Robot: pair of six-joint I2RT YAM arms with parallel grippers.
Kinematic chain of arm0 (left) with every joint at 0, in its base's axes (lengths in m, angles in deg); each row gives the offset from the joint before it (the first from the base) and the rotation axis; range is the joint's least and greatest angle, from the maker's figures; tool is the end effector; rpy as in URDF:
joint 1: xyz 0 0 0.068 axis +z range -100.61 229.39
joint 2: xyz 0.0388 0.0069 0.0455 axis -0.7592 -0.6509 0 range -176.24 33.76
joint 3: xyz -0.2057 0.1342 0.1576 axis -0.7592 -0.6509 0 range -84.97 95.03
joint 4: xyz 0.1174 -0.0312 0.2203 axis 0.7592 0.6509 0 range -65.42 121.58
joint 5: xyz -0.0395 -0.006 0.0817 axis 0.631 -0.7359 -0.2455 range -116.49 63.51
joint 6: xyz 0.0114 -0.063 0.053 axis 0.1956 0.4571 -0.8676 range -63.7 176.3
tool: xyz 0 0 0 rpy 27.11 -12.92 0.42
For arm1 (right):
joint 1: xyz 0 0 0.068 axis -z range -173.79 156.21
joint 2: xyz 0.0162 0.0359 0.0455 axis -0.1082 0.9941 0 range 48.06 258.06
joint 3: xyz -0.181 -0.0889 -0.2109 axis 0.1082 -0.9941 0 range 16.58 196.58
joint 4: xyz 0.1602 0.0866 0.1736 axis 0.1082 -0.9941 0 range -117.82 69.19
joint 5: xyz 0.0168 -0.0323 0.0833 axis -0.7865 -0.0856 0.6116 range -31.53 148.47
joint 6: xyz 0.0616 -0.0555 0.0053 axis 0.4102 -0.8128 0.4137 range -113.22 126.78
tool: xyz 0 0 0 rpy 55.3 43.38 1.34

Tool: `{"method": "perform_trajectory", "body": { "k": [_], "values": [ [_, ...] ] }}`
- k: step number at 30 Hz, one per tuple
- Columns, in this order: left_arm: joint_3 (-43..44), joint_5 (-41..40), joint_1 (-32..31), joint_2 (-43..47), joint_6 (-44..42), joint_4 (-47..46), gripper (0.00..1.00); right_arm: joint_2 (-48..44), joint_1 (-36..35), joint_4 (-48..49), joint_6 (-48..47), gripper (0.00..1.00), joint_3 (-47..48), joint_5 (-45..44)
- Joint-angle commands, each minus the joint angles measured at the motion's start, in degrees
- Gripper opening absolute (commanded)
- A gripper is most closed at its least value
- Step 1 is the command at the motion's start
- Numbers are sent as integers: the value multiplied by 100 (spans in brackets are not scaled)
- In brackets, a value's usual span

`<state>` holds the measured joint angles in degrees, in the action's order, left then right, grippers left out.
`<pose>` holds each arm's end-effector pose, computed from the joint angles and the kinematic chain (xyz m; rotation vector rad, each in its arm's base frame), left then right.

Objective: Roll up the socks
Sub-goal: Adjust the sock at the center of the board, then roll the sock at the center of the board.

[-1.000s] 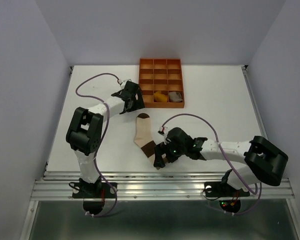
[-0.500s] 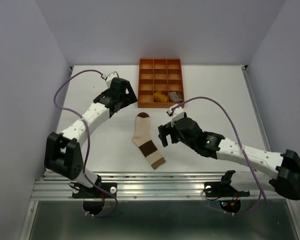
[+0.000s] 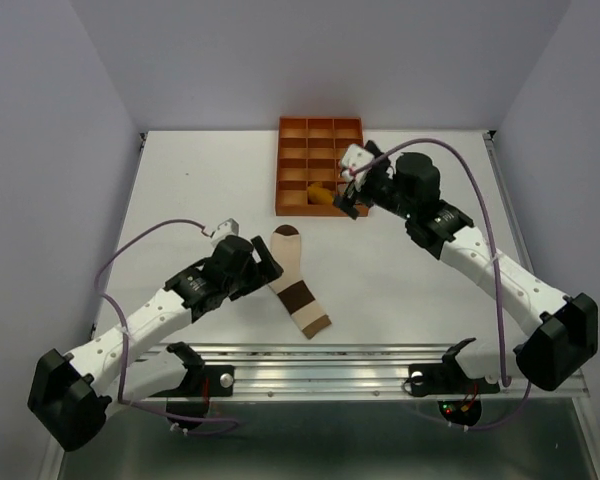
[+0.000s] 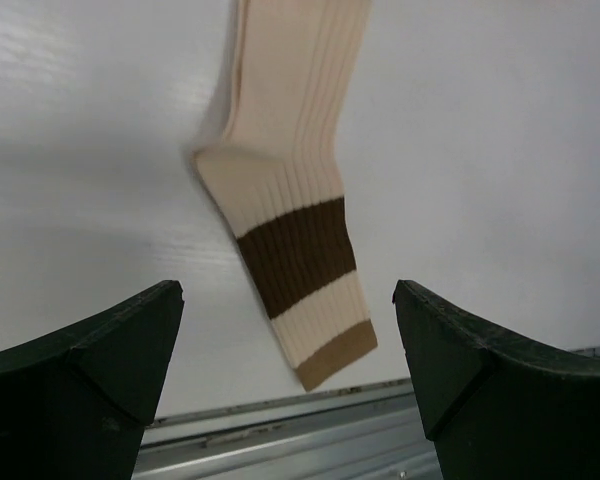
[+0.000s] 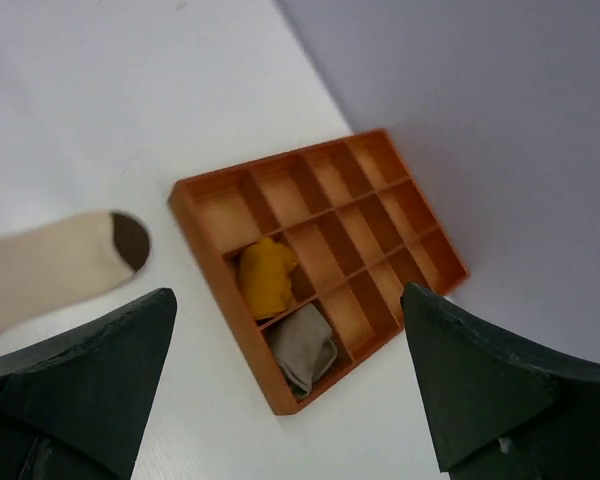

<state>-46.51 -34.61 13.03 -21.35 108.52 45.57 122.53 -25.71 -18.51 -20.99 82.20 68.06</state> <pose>0.1793 -0.1192 0.2474 -0.3982 2.2750 -0.6752 0.2734 0.1845 0.3934 -0.9464 1.3967 0.1955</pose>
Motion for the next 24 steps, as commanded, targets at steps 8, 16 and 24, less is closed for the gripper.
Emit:
{"method": "perform_trajectory", "body": {
  "k": [8, 16, 24],
  "values": [
    [-269, 267, -1189, -859, 1388, -1193, 99, 24, -278, -4107, -5413, 100, -821, 3032],
    [407, 302, -1172, -2152, 1123, -1458, 99, -338, -1131, -3386, -5538, 100, -2221, 3172],
    [944, 521, -970, -3260, 728, -1168, 99, -65, -1818, -2288, -5161, 100, -2801, 2838]
  ]
}}
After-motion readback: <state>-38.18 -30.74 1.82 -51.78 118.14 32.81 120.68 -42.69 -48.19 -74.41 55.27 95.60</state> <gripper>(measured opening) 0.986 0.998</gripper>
